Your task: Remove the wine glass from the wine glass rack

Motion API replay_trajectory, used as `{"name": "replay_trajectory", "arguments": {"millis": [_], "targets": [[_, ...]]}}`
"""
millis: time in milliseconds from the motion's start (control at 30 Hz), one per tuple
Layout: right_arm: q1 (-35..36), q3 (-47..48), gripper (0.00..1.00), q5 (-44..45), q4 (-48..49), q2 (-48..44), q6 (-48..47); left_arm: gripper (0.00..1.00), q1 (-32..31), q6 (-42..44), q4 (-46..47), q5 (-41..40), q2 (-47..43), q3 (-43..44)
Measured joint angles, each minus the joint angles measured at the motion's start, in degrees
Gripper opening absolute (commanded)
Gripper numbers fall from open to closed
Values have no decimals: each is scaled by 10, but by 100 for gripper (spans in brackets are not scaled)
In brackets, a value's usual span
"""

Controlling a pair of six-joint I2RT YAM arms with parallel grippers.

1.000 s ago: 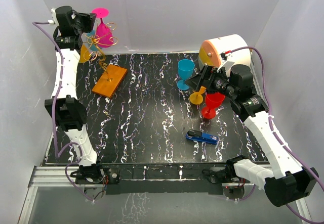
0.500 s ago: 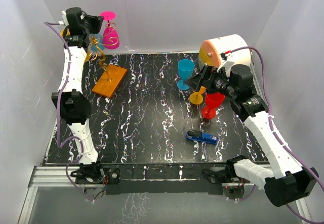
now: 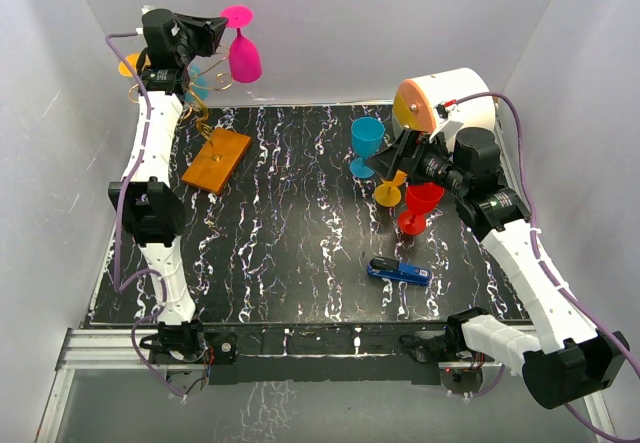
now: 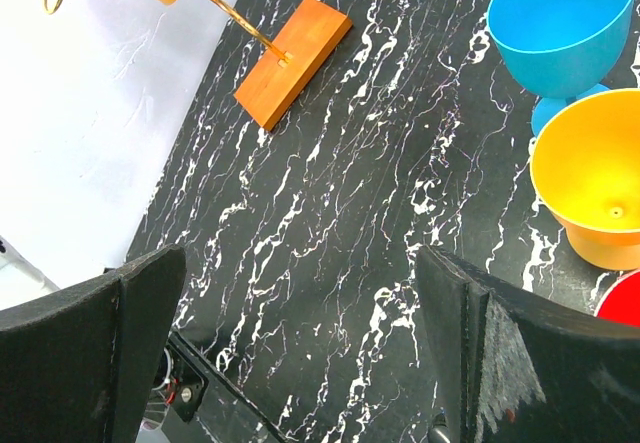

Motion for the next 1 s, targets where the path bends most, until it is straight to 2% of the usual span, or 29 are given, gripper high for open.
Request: {"name": "replay_trajectory", "arguments": {"millis": [200,500,767,1000], "targets": [[0,0,98,-1,2,2,14,0,-3,-28,75,63,-21,-47],[0,0,98,-60,70,19,45,0,-22,-85,203,145,-177,-250],[0,0,98,-113,210,63,141,0,-29,-175,357,185,-357,-409],[34,1,98,-124,386,131,245,0,-33,-243,445,198,-448,-529]]}}
